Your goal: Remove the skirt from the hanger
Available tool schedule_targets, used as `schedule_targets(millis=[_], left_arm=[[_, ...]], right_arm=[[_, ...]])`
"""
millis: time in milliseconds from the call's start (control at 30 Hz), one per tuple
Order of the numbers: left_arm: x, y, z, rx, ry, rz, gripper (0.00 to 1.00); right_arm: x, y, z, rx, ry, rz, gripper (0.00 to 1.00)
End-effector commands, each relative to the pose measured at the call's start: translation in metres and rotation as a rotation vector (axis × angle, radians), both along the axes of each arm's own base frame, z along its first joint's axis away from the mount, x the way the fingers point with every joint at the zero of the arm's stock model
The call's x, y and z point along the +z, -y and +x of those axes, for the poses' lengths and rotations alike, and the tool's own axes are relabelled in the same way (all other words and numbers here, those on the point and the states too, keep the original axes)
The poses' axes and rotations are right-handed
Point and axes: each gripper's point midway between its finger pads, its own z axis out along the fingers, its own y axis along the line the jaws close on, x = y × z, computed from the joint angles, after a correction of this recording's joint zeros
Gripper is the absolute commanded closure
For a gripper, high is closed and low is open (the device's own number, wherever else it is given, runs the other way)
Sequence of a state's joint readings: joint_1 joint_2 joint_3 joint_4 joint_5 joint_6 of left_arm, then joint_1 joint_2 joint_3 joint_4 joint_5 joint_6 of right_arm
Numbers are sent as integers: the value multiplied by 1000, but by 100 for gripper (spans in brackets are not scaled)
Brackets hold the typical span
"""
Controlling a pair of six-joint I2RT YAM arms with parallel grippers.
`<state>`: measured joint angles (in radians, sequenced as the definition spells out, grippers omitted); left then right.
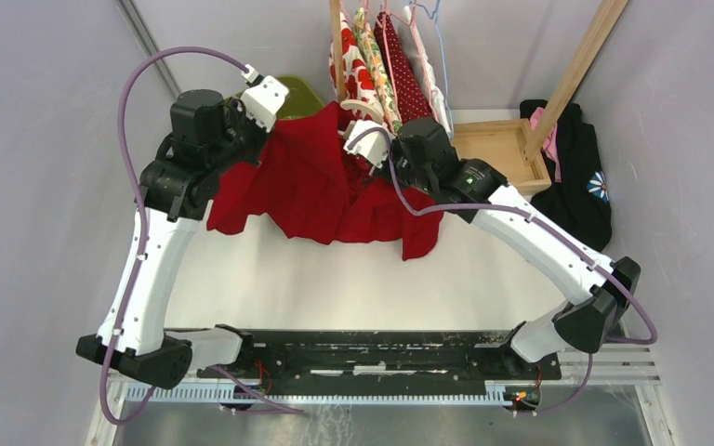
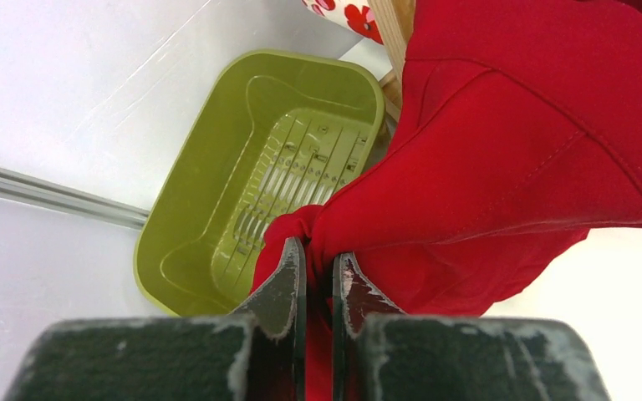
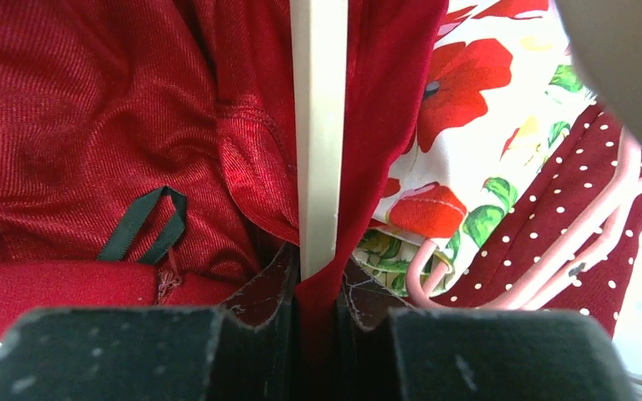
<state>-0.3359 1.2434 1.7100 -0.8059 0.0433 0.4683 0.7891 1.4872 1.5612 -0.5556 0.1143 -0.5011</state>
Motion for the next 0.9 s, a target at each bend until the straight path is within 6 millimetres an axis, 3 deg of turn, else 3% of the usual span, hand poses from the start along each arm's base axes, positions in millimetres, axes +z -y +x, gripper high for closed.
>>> schedule_targets(millis=[0,133,267,500,633,767,867], left_arm=[[101,23,14,-15,290,-317,97],[96,29,16,-37,274,-335,97],[92,38,22,-60,252,-357,97],[89,41,24,-66,243,-361,97],[85,41,25,-63,234,-357,97],[84,41,25,-62,231,-362,97],[86,44,23,-73,225,-378,97]], right_arm=[[18,-30,-24,120,-32,62,99],[28,-41,-32,165,-50,116,99],[42,-66,-45,246,-60,169,99],[74,-112,-105,522,-53,206,99],[94,-117,-142,675,-35,233,100],[83,-115,-134,648,-17,200,99],[95,-118,-121,588,35,237,99]])
